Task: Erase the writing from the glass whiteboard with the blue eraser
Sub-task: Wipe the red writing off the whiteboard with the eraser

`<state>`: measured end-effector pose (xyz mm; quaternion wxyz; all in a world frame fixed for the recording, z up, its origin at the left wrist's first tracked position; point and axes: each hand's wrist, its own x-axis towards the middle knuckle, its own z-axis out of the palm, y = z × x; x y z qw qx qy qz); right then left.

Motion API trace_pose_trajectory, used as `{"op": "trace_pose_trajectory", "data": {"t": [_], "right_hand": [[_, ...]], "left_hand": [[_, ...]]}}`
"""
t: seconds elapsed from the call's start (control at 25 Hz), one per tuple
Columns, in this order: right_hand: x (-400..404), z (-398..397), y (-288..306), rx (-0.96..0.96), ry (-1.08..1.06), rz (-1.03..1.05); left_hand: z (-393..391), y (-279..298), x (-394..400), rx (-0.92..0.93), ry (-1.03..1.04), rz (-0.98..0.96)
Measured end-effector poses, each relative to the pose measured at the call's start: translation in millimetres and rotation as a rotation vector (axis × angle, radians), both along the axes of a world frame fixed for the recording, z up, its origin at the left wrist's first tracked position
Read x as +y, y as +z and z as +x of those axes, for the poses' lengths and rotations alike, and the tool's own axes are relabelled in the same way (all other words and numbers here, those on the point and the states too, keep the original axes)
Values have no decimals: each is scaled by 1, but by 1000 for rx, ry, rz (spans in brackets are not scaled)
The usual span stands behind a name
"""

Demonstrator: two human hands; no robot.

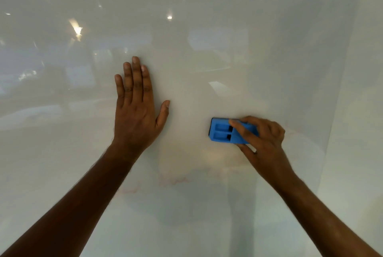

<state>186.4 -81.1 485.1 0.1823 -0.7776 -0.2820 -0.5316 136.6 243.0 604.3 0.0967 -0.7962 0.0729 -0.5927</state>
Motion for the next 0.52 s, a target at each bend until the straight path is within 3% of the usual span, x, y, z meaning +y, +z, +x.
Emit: {"op": "trace_pose_trajectory", "data": {"t": [0.24, 0.52], "right_hand": [[-49, 4, -55, -40, -68, -175], [-88, 13, -2, 91, -40, 175]], "left_hand": [[4, -3, -11, 0, -15, 15], [8, -8, -25, 2, 21, -10]]}}
